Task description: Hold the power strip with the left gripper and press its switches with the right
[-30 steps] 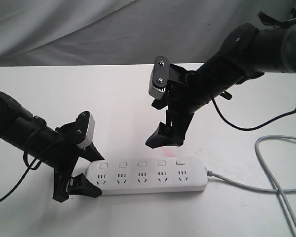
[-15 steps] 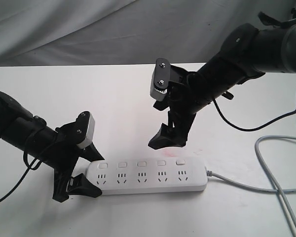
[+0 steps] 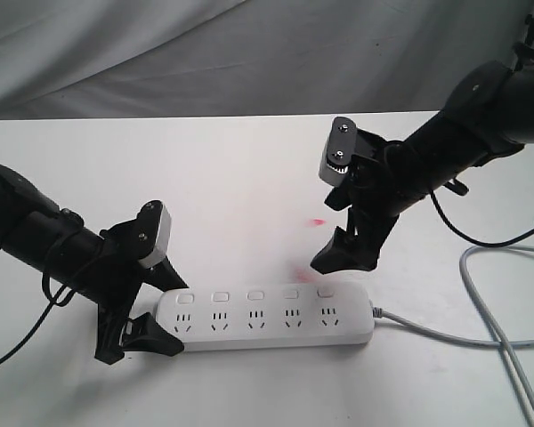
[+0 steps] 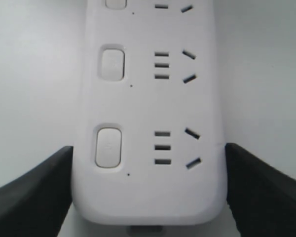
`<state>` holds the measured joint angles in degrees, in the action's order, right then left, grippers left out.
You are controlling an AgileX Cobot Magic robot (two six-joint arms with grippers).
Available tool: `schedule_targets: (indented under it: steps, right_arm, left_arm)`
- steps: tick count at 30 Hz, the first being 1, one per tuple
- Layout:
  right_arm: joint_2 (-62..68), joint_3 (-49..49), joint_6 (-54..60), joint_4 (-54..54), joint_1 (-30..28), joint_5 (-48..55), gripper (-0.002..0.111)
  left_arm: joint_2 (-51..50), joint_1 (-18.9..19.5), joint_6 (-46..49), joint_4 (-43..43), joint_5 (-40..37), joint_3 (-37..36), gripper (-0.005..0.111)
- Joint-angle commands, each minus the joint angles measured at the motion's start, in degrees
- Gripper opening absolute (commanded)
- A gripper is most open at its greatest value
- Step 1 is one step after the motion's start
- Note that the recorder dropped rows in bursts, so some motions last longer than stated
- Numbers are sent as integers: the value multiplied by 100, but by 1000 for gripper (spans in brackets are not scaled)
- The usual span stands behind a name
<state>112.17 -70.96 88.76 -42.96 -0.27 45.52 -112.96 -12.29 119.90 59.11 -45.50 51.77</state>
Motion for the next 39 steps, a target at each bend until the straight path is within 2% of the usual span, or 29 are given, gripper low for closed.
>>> schedule_targets:
  steps: [1, 25, 39]
  right_arm:
    - [-62, 52, 125, -155, -27, 7, 105]
    - [162, 233, 290, -284, -27, -144, 105]
    - [439, 319, 290, -169, -27, -577, 105]
  left_arm:
    - [18, -33, 9, 36, 228, -28, 0]
    - [18, -33, 9, 36, 228, -28, 0]
    - [18, -33, 9, 36, 228, -28, 0]
